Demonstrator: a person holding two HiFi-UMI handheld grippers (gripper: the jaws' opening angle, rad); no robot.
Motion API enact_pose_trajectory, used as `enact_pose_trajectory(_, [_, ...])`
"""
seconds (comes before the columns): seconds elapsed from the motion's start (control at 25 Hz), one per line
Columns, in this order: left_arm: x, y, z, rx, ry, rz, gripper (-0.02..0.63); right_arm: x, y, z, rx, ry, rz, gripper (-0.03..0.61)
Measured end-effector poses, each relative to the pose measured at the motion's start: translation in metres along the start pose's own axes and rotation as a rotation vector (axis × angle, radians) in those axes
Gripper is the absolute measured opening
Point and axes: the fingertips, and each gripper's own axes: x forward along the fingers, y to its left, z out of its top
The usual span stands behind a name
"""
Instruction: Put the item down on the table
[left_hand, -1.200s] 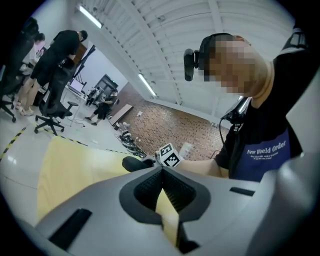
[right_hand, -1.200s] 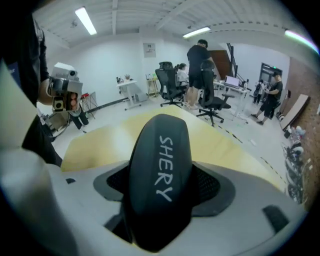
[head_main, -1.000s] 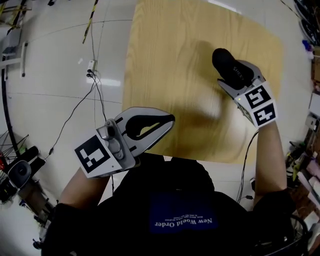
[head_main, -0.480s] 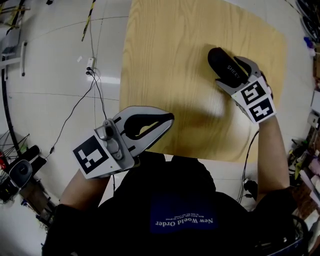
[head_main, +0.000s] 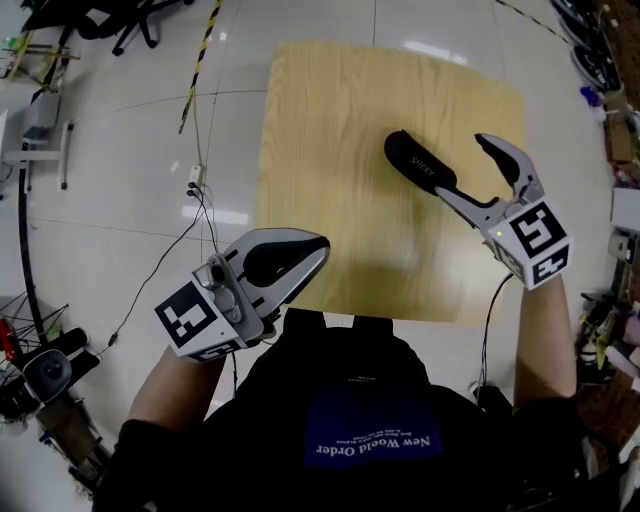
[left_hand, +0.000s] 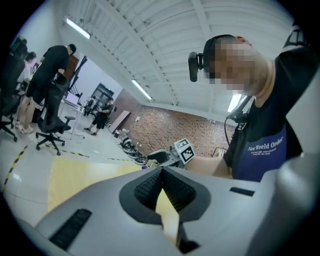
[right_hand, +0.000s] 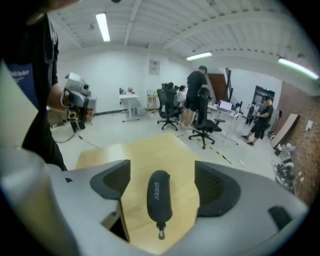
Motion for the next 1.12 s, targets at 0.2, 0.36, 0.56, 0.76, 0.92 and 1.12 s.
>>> enact_pose_trajectory(0.2, [-0.024, -0.022, 0.068, 0.037, -0.084, 0.011, -0.008, -0.101, 0.008, 0.093, 0.104, -0.273, 0.001, 0.346])
enact_pose_trajectory(0.36, [-0.038, -0.041, 0.122, 0.093, -0.167, 0.007, -0.008, -0.163, 0.023, 0.138, 0.082, -0.412, -0.053, 0.181])
enact_pose_trajectory(0.56, [-0.059, -0.068, 0.158, 0.143, -0.22, 0.018, -0.008, -0.207, 0.058, 0.162, 0.047, -0.507, -0.089, 0.026])
enact_pose_trajectory(0.76, [-0.068, -0.085, 0.169, 0.174, -0.246, 0.008, -0.008, -0.223, 0.08, 0.167, 0.181, -0.634, -0.042, -0.009])
enact_pose_trajectory(0.92, [-0.071, -0.092, 0.166, 0.186, -0.241, 0.003, -0.008, -0.219, 0.091, 0.153, 0.273, -0.657, -0.016, -0.011])
enact_pose_trajectory(1.12, [-0.073, -0.093, 0.158, 0.181, -0.24, -0.001, -0.008, -0.214, 0.086, 0.142, 0.32, -0.664, -0.035, -0.011])
